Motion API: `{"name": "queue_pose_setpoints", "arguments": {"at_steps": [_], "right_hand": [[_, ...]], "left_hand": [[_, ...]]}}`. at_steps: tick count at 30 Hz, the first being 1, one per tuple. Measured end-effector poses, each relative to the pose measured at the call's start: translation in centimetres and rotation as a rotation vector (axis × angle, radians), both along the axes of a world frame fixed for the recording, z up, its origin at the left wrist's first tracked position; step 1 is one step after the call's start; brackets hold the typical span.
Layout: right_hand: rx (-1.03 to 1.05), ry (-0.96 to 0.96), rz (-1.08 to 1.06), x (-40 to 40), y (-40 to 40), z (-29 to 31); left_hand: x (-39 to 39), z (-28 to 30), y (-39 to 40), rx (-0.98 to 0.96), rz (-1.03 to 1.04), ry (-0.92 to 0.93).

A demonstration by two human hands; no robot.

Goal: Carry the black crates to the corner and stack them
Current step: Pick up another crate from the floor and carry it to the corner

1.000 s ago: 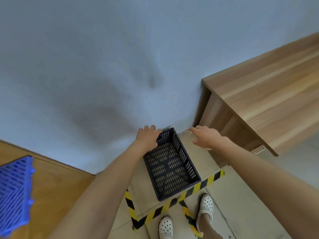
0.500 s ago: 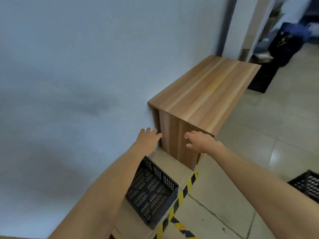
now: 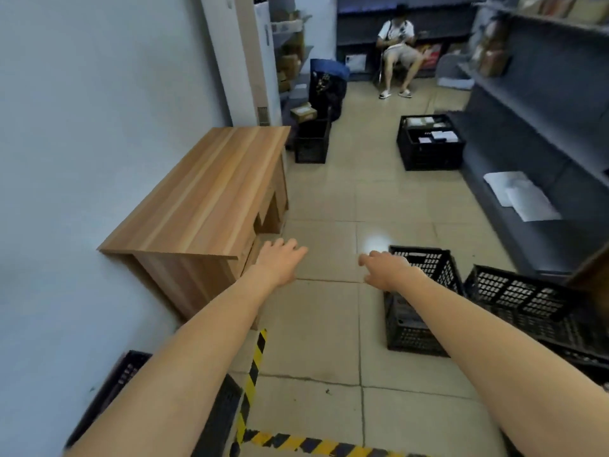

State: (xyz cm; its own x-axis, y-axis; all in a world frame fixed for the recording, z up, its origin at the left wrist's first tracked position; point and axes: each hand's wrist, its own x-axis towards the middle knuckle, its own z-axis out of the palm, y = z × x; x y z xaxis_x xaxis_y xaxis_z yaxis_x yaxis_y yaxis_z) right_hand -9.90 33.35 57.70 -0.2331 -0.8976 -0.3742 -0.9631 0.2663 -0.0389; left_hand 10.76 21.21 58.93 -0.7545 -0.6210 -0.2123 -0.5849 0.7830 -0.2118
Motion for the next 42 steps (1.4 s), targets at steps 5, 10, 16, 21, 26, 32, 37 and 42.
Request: {"name": "queue_pose_setpoints", "arguments": {"at_steps": [5,10,16,21,26,32,37,42], "right_hand": [[-0.007,0.01,-0.156,-9.1,8.4,0.5],[-0.014,0.006,-0.28,-14.8,14.5,-0.2],[0.06,-0.004,-0.409,-20.1,20.1,-3.1],[0.07,-0.04,-0.505,-25.4,20.7,-4.7],[0.16,-0.02,-0.552,-32.1,19.8,-5.7],[0.04,-0.051,-0.58,-39.5,13.8,-4.4],[-0.041,-0.107,-0.577,-42.5,10.8,-4.9],[0.155,-0.118,-0.636,-47.0,12.7,-7.9]], "left_hand": [[-10.6,0.5,5.5,-0.015,-0.128,0.039],[-17.7,-0.2,8.7,-0.005,-0.234,0.007],[-26.6,-2.2,11.7,0.029,-0.395,-0.047],[-34.7,-4.9,12.1,0.064,-0.501,-0.066],[-42.1,-7.4,10.6,0.115,-0.571,-0.07],[-49.3,-8.6,4.4,0.12,-0.57,-0.059],[-52.8,-10.7,1.5,0.116,-0.552,-0.152],[-57.0,-11.7,2.6,0.16,-0.604,-0.116]]}}
